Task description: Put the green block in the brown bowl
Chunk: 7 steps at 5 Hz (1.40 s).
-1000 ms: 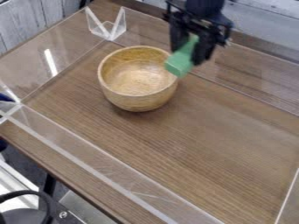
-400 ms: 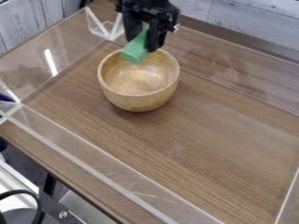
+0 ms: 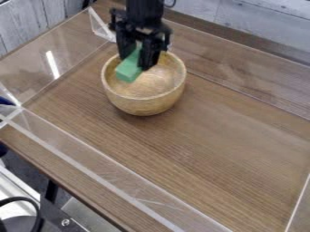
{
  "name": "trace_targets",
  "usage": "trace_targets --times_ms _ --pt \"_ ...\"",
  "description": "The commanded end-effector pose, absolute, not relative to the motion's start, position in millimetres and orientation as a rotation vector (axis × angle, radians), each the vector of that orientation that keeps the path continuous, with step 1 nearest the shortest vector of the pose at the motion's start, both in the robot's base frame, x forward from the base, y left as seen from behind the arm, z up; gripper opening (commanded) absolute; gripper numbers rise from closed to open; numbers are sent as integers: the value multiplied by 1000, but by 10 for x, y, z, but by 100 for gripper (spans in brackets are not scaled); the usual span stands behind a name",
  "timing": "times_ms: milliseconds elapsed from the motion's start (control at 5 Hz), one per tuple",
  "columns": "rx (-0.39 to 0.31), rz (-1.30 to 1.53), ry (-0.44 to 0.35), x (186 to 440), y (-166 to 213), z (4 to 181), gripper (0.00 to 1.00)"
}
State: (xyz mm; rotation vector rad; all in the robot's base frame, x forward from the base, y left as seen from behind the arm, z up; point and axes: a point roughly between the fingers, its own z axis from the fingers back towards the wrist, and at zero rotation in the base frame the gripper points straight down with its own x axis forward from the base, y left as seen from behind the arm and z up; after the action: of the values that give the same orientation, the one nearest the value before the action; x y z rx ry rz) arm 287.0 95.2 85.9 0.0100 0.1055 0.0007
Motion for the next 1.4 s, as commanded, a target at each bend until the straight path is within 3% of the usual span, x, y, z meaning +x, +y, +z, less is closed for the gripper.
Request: trace_targets --times_ms 0,400,1200 --pt "24 6 70 2898 1033 863 0" --pt "17 3 74 2913 1047 766 0" --pt "-2 -6 59 2923 1004 780 0"
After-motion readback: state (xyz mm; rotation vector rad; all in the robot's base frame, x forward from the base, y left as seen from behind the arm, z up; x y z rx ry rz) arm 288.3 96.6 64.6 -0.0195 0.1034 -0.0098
